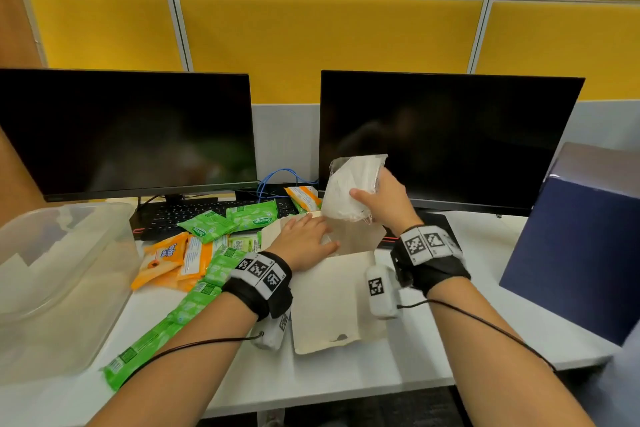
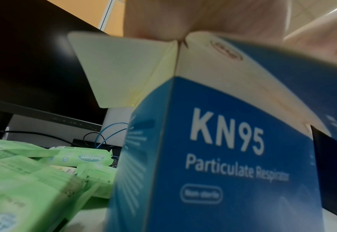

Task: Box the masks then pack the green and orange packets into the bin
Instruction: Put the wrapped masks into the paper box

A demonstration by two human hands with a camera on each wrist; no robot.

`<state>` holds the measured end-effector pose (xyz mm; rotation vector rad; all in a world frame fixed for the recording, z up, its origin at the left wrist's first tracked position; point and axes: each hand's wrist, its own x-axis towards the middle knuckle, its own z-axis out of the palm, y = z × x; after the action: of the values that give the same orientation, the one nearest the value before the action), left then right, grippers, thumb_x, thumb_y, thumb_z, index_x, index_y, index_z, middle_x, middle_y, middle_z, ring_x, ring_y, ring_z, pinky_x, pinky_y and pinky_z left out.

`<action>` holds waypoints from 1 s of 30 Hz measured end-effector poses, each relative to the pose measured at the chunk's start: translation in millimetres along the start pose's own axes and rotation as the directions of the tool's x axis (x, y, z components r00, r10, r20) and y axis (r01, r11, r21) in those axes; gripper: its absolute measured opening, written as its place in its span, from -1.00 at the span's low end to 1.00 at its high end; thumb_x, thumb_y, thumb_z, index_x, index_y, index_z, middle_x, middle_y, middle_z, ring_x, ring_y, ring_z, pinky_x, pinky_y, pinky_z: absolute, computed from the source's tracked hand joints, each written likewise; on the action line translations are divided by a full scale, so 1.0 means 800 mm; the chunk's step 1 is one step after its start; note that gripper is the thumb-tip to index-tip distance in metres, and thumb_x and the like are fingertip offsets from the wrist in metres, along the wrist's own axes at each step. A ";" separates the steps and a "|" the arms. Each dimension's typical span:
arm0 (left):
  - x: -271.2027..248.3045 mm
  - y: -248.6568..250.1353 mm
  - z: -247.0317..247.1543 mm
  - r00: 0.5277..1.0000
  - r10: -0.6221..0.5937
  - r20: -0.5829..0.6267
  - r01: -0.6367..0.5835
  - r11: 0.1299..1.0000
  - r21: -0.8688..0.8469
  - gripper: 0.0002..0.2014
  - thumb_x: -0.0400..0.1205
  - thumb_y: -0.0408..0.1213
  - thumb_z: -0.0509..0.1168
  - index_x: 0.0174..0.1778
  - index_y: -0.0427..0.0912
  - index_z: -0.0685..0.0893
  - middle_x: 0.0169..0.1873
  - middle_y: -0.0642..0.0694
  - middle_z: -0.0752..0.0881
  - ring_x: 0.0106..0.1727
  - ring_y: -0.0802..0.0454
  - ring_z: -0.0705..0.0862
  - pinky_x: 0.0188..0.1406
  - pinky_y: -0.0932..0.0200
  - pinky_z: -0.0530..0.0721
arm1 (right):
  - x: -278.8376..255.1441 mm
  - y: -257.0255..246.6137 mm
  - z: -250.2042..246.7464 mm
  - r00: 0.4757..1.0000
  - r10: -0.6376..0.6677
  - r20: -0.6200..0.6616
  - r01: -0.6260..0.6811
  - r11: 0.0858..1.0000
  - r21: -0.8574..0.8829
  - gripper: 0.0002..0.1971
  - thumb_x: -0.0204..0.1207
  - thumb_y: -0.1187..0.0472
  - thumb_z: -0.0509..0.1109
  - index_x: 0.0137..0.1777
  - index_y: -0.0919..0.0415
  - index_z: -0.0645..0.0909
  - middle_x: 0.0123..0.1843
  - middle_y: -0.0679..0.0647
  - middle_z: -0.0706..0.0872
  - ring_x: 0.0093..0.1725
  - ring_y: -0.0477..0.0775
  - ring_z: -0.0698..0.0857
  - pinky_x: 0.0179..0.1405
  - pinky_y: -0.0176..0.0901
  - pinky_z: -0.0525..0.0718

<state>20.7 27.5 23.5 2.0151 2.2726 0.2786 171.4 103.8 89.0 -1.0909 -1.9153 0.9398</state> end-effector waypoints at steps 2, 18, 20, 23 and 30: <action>-0.001 0.002 -0.001 1.000 -0.018 -0.016 0.018 1.000 -0.018 -0.43 0.65 0.14 0.08 0.56 0.00 0.33 0.58 0.00 0.32 0.63 -0.01 0.18 0.63 -0.13 0.06 | -0.002 -0.013 -0.022 0.998 -0.051 0.023 0.054 0.979 -0.194 -0.50 0.57 0.13 0.39 0.46 0.16 0.34 0.33 0.17 0.58 0.26 0.20 0.62 0.17 0.03 0.67; -0.005 -0.003 0.009 0.930 -0.204 -0.306 0.199 0.979 -0.047 -0.45 0.68 -0.06 0.10 0.61 -0.08 0.23 0.64 -0.19 0.14 0.68 -0.19 0.00 0.65 -0.22 0.00 | -0.011 0.001 0.073 0.880 0.320 0.351 0.031 0.698 -0.715 -0.65 0.72 0.22 0.14 0.42 0.36 0.48 0.43 0.25 0.54 0.43 0.21 0.51 0.44 -0.01 0.38; -0.008 -0.002 0.010 0.870 -0.388 -0.304 0.345 0.920 -0.187 -0.40 0.66 -0.02 0.14 0.61 -0.10 0.19 0.63 -0.23 0.13 0.66 -0.28 0.05 0.58 -0.28 0.11 | -0.014 0.002 0.078 0.873 0.335 0.354 -0.013 0.742 -0.670 -0.61 0.75 0.18 0.04 0.46 0.35 0.45 0.46 0.24 0.51 0.45 0.20 0.48 0.45 -0.03 0.36; -0.006 -0.002 0.008 0.839 -0.532 -0.118 0.397 0.745 -0.537 -0.36 0.70 -0.11 0.14 0.65 -0.22 0.07 0.59 -0.33 0.19 0.58 -0.31 0.25 0.51 -0.19 0.31 | -0.018 0.001 0.076 0.843 0.364 0.396 -0.068 0.803 -0.592 -0.43 0.76 -0.08 -0.12 0.57 0.29 0.32 0.52 0.21 0.45 0.47 0.20 0.45 0.46 0.01 0.33; -0.001 0.034 0.011 0.948 -0.320 -0.003 0.151 0.458 -0.876 -0.52 0.78 -0.06 -0.07 0.59 -0.17 0.28 0.54 -0.14 0.38 0.56 -0.08 0.34 0.53 0.07 0.26 | -0.007 0.022 0.051 0.958 0.209 0.197 -0.099 0.885 -0.455 -0.20 0.60 -0.21 0.18 0.70 0.01 -0.14 0.53 0.23 0.45 0.40 0.22 0.56 0.29 0.01 0.52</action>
<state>49.0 30.1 20.1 1.1219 1.7920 1.3141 145.0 95.6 53.1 -1.4656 -2.3464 0.7642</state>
